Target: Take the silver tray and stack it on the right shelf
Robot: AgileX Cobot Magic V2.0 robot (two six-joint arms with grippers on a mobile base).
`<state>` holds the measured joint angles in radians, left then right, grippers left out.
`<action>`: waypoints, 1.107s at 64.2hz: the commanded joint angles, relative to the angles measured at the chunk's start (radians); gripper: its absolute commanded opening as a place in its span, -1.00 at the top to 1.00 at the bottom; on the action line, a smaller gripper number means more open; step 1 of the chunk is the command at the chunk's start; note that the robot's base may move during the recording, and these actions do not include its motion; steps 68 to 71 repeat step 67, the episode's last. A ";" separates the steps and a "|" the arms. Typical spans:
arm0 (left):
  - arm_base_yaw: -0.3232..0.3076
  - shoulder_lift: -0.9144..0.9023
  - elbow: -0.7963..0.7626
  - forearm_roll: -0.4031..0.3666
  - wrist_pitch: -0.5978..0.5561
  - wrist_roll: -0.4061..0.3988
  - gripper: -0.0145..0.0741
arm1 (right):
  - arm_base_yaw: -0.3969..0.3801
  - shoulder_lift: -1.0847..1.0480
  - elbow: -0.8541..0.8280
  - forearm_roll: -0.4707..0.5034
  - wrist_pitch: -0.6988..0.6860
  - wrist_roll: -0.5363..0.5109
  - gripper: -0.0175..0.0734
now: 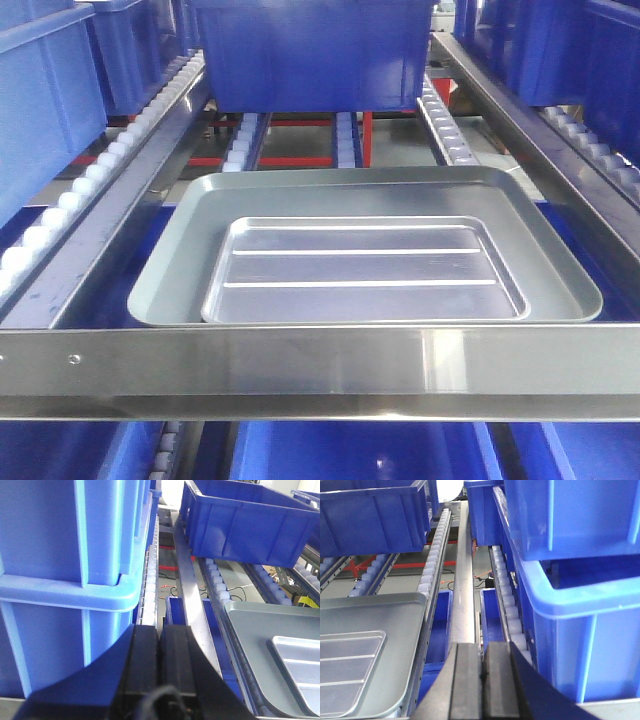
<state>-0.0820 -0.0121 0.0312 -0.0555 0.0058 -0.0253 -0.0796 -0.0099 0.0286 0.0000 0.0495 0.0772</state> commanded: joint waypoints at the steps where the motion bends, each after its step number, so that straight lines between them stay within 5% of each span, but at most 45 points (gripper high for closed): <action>1: -0.006 -0.014 0.016 -0.008 -0.092 0.000 0.88 | -0.009 -0.022 -0.019 0.008 -0.109 -0.023 0.49; 71: -0.006 -0.014 0.016 -0.008 -0.092 0.000 0.88 | -0.009 -0.022 -0.019 0.008 -0.114 -0.023 0.49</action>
